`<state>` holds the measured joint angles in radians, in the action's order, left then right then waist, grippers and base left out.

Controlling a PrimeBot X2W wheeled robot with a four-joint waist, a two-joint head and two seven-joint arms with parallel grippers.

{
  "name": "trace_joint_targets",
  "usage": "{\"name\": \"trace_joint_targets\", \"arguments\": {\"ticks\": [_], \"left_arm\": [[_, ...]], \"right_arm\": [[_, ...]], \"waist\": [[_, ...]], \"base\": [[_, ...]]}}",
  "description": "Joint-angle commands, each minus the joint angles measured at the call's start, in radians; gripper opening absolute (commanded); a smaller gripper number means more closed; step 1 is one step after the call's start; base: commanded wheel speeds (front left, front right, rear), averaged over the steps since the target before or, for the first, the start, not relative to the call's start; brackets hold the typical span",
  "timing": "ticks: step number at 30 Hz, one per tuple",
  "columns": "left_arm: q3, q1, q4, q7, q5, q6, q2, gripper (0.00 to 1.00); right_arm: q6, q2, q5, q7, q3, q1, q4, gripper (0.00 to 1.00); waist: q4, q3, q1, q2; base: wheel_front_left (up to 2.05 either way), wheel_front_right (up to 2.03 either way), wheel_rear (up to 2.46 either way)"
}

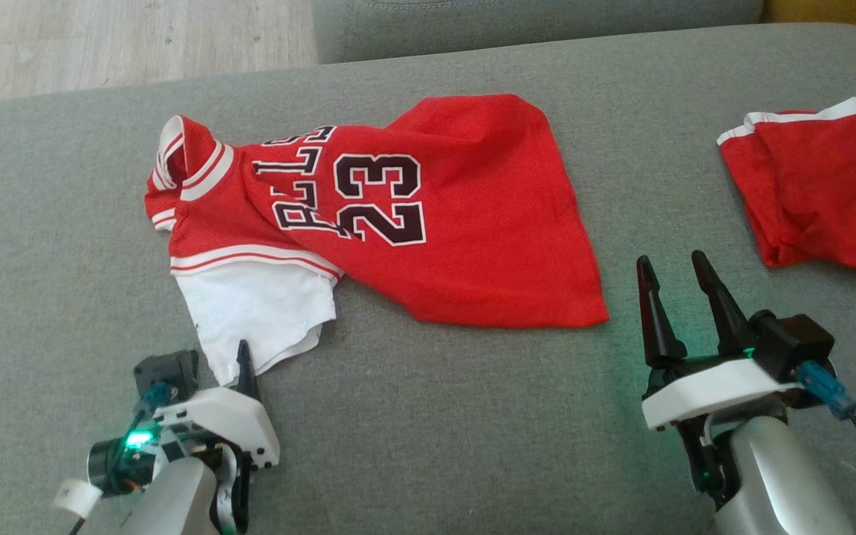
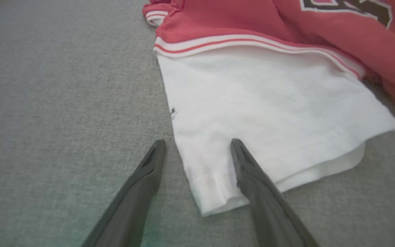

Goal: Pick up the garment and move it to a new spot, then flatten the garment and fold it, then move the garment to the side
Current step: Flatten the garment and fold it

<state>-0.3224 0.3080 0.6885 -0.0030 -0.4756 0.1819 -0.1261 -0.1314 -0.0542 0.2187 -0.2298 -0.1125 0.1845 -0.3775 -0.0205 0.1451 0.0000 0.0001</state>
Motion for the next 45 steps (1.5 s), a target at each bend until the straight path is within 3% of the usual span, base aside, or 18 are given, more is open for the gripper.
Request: {"name": "trace_joint_targets", "arguments": {"ticks": [1, 2, 3, 4, 12, 18, 29, 45], "left_arm": [[0.025, 0.014, 0.006, 0.018, -0.009, -0.007, -0.008, 1.00], [0.020, 0.016, 0.011, 0.025, -0.009, -0.013, -0.009, 0.49], [0.016, 0.018, 0.014, 0.030, -0.011, -0.018, -0.009, 0.05], [0.013, 0.021, 0.017, 0.033, -0.011, -0.023, -0.009, 0.00], [0.026, 0.043, -0.052, -0.104, 0.003, -0.017, -0.017, 0.00], [0.044, 0.058, -0.184, -0.232, 0.030, -0.008, -0.026, 0.00], [0.070, 0.029, -0.362, -0.257, 0.073, 0.008, -0.027, 0.00], [0.080, 0.021, -0.414, -0.259, 0.101, -0.003, -0.012, 0.00]], "right_arm": [[0.001, 0.004, -0.006, -0.012, -0.018, 0.041, 0.038, 1.00], [0.001, 0.004, -0.007, -0.012, -0.016, 0.041, 0.038, 1.00], [0.001, 0.004, -0.008, -0.012, -0.015, 0.041, 0.038, 1.00], [0.001, 0.004, -0.009, -0.012, -0.012, 0.041, 0.038, 1.00], [0.001, 0.004, -0.025, 0.010, 0.014, 0.037, 0.017, 1.00], [0.001, 0.004, -0.028, 0.062, 0.058, 0.038, -0.036, 1.00], [0.001, 0.004, 0.073, 0.157, -0.035, 0.088, -0.177, 1.00], [0.001, 0.004, 0.151, 0.202, -0.132, 0.179, -0.412, 1.00]], "waist": [[0.001, 0.001, 0.0000, -0.0001], [0.002, 0.001, 0.0000, -0.0001], [0.003, 0.002, 0.0000, -0.0001], [0.004, 0.002, 0.0000, -0.0001], [0.017, -0.014, 0.0000, -0.0001], [0.031, -0.028, 0.0000, -0.0001], [0.056, -0.013, 0.0000, -0.0001], [0.082, 0.000, 0.0000, -0.0001]], "base": [[0.00, 0.00, 0.00], [0.00, 0.00, 0.00], [0.00, 0.00, 0.00], [0.00, 0.00, 0.00], [0.00, 0.00, 0.00], [0.00, 0.00, 0.00], [0.00, 0.00, 0.00], [0.00, 0.00, 0.00]]}}
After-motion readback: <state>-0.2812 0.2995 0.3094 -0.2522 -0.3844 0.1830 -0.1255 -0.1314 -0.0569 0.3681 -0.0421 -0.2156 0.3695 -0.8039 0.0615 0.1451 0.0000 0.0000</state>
